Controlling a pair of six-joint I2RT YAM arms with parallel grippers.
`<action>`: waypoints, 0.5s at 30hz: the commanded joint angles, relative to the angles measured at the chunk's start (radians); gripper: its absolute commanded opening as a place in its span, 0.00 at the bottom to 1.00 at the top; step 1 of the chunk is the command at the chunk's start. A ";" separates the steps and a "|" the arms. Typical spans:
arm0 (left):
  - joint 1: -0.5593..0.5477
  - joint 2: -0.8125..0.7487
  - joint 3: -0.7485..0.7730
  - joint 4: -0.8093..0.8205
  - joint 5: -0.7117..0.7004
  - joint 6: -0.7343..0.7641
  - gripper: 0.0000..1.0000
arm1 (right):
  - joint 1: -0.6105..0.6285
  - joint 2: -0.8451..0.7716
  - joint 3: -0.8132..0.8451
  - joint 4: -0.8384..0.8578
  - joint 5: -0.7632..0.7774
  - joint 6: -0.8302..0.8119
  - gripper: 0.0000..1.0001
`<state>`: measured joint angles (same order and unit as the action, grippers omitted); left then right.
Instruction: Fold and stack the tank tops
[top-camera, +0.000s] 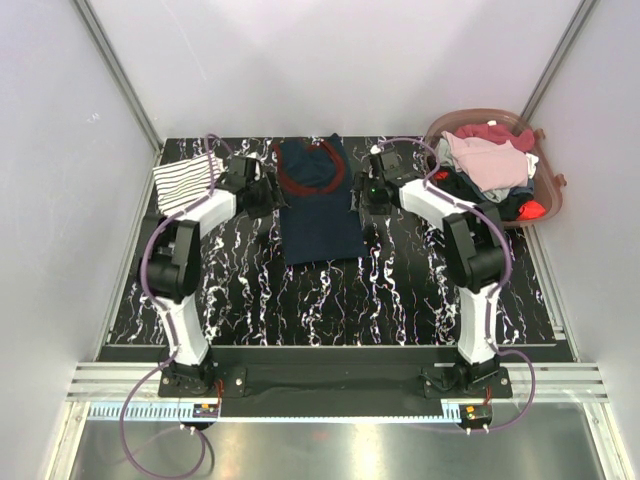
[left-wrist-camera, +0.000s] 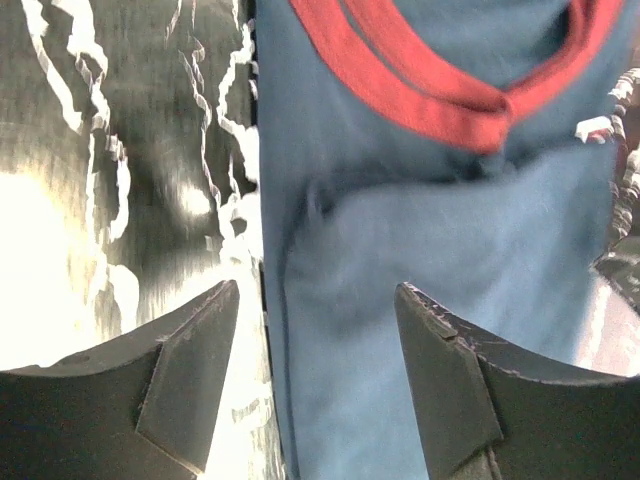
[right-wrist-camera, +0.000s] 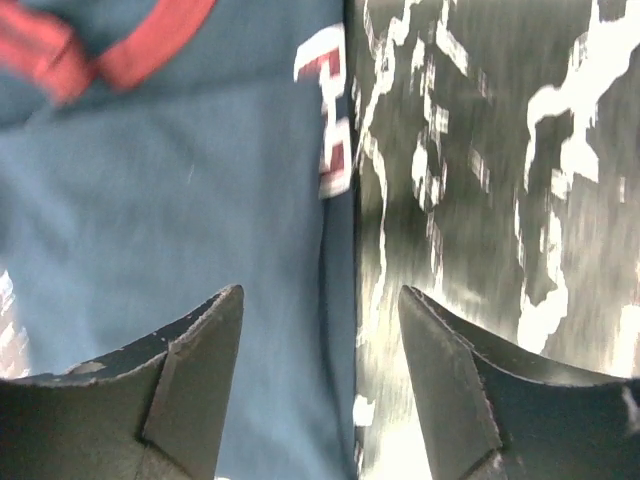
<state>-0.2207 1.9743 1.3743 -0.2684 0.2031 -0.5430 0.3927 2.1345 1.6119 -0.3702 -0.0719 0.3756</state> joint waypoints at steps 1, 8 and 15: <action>-0.029 -0.184 -0.133 0.107 -0.013 -0.027 0.69 | -0.003 -0.198 -0.125 0.108 -0.061 0.055 0.70; -0.072 -0.296 -0.382 0.172 0.025 -0.086 0.68 | -0.005 -0.304 -0.340 0.119 -0.150 0.088 0.63; -0.078 -0.339 -0.509 0.187 0.041 -0.080 0.68 | -0.005 -0.323 -0.438 0.139 -0.201 0.097 0.63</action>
<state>-0.3008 1.6878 0.8951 -0.1379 0.2276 -0.6209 0.3916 1.8439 1.1873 -0.2676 -0.2161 0.4587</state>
